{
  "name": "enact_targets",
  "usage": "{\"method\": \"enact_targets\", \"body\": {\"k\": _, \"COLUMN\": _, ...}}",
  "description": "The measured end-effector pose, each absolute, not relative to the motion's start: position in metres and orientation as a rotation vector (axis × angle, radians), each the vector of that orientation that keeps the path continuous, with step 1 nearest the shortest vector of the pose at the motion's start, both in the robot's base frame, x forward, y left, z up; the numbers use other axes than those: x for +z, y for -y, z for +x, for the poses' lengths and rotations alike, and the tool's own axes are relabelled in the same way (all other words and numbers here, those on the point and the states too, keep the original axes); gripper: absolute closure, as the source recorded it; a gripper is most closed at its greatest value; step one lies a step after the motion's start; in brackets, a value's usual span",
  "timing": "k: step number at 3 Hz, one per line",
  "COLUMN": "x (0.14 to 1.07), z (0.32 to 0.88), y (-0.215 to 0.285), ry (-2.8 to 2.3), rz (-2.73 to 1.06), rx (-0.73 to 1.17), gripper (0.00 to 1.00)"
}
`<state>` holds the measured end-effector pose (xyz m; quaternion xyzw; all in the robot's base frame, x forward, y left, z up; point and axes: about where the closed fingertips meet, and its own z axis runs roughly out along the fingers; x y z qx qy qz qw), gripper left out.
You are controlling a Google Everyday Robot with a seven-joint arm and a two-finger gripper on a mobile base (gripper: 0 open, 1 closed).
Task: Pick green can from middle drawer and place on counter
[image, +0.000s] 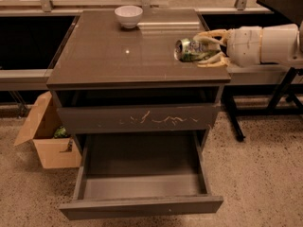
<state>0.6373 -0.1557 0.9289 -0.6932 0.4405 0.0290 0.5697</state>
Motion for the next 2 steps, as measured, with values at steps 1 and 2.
{"method": "enact_targets", "body": {"k": 1, "x": 0.933, "z": 0.670, "y": 0.142, "ry": -1.026, "rz": -1.608, "rx": 0.125, "gripper": 1.00}}
{"method": "enact_targets", "body": {"k": 2, "x": 0.928, "z": 0.698, "y": 0.134, "ry": -1.046, "rz": -1.598, "rx": 0.173, "gripper": 1.00}}
